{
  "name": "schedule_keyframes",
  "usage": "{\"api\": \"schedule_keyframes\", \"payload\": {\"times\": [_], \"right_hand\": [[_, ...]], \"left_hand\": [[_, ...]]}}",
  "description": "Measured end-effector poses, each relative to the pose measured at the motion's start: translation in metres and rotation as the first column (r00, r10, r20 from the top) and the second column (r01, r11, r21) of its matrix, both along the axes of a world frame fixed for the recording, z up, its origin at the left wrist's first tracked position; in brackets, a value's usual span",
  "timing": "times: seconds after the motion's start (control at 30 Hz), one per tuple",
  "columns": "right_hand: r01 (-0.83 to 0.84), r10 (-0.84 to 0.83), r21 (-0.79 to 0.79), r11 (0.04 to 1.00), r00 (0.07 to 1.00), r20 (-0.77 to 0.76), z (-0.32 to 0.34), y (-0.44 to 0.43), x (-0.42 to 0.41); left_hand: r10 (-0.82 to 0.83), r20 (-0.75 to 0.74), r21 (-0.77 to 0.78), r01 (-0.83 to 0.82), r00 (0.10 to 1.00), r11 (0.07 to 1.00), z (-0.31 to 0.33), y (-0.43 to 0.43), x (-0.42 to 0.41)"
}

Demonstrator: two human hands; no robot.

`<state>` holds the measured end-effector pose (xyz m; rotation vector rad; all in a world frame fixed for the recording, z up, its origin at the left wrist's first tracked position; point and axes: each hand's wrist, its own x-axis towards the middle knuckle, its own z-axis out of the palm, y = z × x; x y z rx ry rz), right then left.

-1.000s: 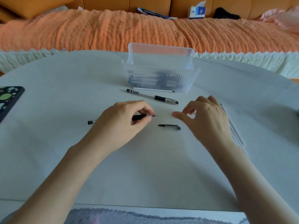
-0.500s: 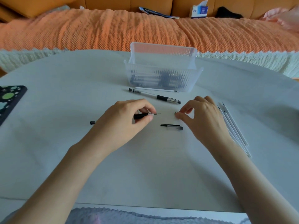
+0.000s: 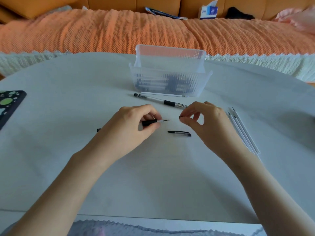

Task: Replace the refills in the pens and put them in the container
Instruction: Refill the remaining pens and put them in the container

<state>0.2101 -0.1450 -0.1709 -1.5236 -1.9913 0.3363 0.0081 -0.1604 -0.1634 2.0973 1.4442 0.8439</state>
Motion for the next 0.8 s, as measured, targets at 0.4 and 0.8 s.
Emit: {"api": "schedule_keyframes", "payload": {"times": [0.4, 0.8], "right_hand": [[-0.181, 0.163, -0.061, 0.982, 0.959, -0.233, 0.012, -0.012, -0.010], [-0.208, 0.184, -0.089, 0.974, 0.958, -0.221, 0.011, -0.013, -0.013]], "left_hand": [[-0.018, 0.000, -0.010, 0.018, 1.000, 1.000, 0.003, -0.001, 0.000], [-0.042, 0.031, -0.014, 0.043, 0.999, 0.999, 0.000, -0.001, 0.003]]}}
